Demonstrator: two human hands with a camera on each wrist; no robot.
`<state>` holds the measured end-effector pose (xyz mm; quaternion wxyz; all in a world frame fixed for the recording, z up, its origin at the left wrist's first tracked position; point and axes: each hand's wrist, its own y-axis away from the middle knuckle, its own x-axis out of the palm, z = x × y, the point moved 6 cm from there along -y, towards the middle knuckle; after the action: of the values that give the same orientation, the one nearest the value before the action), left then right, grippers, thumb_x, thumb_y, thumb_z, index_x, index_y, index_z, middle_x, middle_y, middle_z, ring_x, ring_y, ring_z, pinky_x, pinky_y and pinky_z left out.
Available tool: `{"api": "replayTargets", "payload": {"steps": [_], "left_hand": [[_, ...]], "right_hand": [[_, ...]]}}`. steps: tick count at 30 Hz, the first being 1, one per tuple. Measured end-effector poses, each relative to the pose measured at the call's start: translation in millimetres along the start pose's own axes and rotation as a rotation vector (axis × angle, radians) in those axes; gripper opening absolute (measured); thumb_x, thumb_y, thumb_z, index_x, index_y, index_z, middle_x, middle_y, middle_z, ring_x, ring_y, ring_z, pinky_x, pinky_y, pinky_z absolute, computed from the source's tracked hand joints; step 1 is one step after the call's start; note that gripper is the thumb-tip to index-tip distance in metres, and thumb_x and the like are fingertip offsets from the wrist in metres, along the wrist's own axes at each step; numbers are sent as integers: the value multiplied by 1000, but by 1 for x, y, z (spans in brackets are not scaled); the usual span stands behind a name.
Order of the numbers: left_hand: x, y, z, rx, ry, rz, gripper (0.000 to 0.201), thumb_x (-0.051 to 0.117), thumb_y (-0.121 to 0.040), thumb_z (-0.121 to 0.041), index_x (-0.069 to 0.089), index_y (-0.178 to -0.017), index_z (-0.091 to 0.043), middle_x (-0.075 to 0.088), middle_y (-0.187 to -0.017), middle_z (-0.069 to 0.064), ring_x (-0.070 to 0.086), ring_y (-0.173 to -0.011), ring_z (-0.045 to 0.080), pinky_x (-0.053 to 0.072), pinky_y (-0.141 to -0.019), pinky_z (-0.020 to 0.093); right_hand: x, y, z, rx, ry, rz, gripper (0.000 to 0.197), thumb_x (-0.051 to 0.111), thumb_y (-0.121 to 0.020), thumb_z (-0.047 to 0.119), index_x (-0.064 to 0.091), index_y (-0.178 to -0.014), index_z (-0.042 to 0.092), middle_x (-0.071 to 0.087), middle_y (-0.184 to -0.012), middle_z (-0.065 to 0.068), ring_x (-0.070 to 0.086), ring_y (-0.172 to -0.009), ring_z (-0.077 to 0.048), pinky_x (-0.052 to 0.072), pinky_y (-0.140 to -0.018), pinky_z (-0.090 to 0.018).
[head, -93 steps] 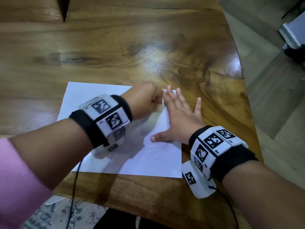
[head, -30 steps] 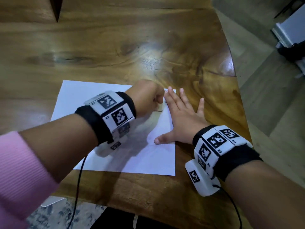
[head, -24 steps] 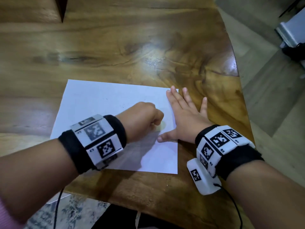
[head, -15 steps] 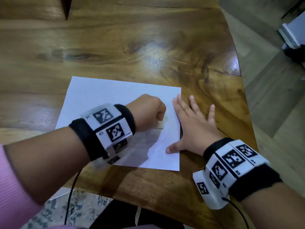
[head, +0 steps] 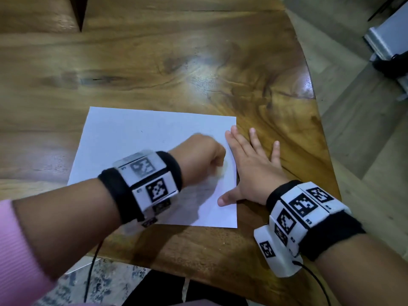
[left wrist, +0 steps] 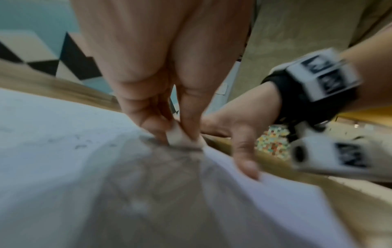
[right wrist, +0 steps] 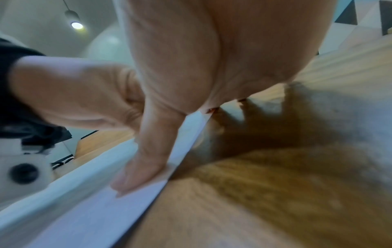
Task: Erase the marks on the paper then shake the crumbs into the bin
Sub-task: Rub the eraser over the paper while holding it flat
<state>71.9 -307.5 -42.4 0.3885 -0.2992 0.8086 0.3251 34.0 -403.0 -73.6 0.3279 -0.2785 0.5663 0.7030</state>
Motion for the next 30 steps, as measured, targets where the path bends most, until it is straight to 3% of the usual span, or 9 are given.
{"api": "replayTargets", "payload": {"steps": [2,4,6,9,15,17,20,26,30], "left_hand": [[-12,-16,3,-80,42,-89,13,55,-78,-8,66,-84,-8,66,-85,9,56,-84,24,24,-58,22],[-11,-17,1,-99,43,-100,9,55,-79,-8,63,-76,-10,57,-72,4,50,-77,22,26,-56,26],[-1,-3,-2,-57,14,-27,10,54,-79,-11,60,-72,-15,50,-66,-1,47,-73,20,26,-55,24],[12,11,-2,6,-39,79,10,55,-80,-16,64,-80,-13,62,-82,4,53,-78,22,31,-66,21],[-16,-25,8,-113,61,-154,5,57,-79,-9,62,-80,-8,54,-76,5,47,-74,21,21,-56,25],[-6,-10,3,-53,13,-78,7,54,-79,-8,58,-74,-11,50,-74,5,44,-72,22,21,-57,24],[18,27,-7,35,-33,56,15,51,-80,-8,49,-67,-15,49,-77,7,48,-71,24,32,-63,30],[21,32,-2,-38,-4,34,10,49,-85,-11,55,-77,-11,54,-87,9,53,-81,26,43,-73,35],[20,33,2,-62,30,22,7,56,-82,-17,61,-84,-12,53,-82,2,53,-79,21,39,-70,26]], "right_hand": [[0,0,0,-9,-12,-7,144,77,-51,67,-26,-144,31,-38,-146,22,-40,-133,-12,-23,-104,-58],[0,-1,-1,-11,-10,-12,144,77,-50,68,-26,-144,32,-37,-146,23,-41,-133,-12,-23,-103,-58],[1,-2,-2,-8,-5,-8,145,77,-49,68,-27,-144,33,-38,-146,23,-41,-132,-12,-23,-104,-59],[1,-2,-2,-5,4,-2,145,77,-50,68,-28,-144,32,-39,-146,22,-42,-132,-14,-24,-103,-59],[0,-2,-2,-1,44,-19,144,74,-49,72,-27,-144,31,-38,-146,22,-42,-132,-18,-25,-101,-59],[0,-2,-2,-2,55,-20,143,73,-50,73,-26,-144,31,-37,-147,21,-42,-133,-18,-25,-102,-60],[0,-3,-3,-10,50,-15,143,72,-51,73,-27,-145,30,-38,-147,20,-42,-132,-18,-23,-104,-62],[0,5,0,-121,103,-60,138,71,-53,73,-24,-145,33,-33,-150,19,-40,-133,-14,-25,-104,-58],[4,11,3,-167,157,-32,141,72,-52,72,-24,-145,31,-34,-149,19,-40,-133,-10,-27,-104,-55]]}}
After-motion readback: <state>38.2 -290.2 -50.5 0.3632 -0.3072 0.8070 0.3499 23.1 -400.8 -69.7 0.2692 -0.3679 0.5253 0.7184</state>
